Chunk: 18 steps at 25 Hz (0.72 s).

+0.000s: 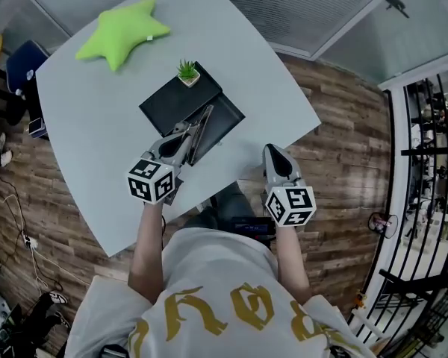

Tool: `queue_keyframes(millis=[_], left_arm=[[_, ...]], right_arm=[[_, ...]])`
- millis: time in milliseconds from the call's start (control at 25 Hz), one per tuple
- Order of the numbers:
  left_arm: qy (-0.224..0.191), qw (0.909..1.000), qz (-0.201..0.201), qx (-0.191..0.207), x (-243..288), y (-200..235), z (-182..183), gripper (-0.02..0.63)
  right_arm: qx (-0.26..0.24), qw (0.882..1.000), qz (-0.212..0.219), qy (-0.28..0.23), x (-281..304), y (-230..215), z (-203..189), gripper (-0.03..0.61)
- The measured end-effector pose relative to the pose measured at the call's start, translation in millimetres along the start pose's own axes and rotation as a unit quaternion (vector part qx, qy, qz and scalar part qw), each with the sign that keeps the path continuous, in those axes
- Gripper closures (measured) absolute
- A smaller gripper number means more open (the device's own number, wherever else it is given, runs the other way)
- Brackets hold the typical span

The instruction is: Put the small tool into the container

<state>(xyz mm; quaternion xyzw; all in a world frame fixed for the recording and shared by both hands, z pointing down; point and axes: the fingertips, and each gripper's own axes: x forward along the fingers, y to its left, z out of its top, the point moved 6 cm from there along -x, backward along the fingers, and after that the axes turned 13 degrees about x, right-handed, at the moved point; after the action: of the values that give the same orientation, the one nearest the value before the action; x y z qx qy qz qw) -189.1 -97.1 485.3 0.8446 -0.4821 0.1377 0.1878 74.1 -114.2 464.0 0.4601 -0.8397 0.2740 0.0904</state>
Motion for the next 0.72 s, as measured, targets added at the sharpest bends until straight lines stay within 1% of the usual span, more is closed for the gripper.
queue_keyframes(millis=[240,400,720], left_arm=[[0.021,0.9997,-0.006,0.014,27,7,12,0.611],[0.038,0.999,-0.013,0.021,40,11,7,0.611],[0.09,0.9949,-0.043,0.016,64,16,-12,0.611]], right_arm=[[0.0,1.0,0.02,0.016,40,-10,7,0.557],[0.006,0.999,0.027,0.027,57,-18,5,0.557],[0.019,0.998,0.02,0.051,69,-31,-5,0.557]])
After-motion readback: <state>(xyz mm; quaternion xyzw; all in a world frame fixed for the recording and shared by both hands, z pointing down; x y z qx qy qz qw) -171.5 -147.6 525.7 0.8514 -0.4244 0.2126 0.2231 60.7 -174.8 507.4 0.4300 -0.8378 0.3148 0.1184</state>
